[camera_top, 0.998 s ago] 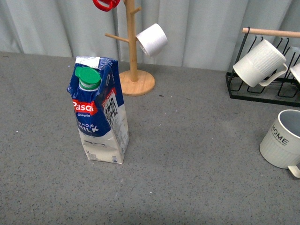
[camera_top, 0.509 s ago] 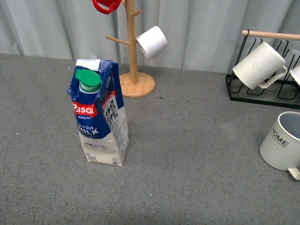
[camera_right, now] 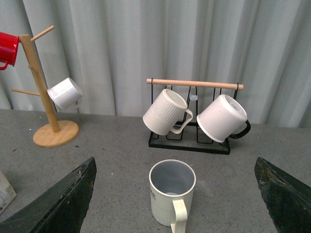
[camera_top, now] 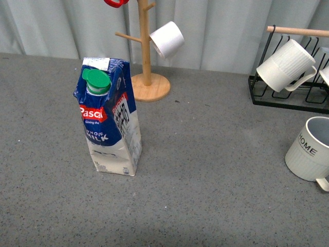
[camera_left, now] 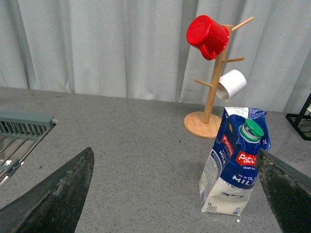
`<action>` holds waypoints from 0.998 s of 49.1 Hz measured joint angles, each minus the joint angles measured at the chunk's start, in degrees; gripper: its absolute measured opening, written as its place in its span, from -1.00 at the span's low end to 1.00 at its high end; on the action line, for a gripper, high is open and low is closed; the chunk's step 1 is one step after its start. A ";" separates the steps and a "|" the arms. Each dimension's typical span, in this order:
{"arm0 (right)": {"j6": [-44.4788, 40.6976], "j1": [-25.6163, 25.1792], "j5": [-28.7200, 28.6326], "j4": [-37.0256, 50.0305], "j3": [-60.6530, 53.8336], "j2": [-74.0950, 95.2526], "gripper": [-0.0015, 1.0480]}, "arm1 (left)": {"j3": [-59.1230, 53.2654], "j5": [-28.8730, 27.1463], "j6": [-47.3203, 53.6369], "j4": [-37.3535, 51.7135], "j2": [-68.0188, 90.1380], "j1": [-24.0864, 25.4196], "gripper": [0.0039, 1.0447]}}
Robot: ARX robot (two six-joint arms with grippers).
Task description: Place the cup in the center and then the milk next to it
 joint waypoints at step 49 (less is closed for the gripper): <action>0.00 0.00 0.02 0.00 0.02 0.02 0.82 | 0.00 0.00 0.00 0.00 0.00 0.00 0.88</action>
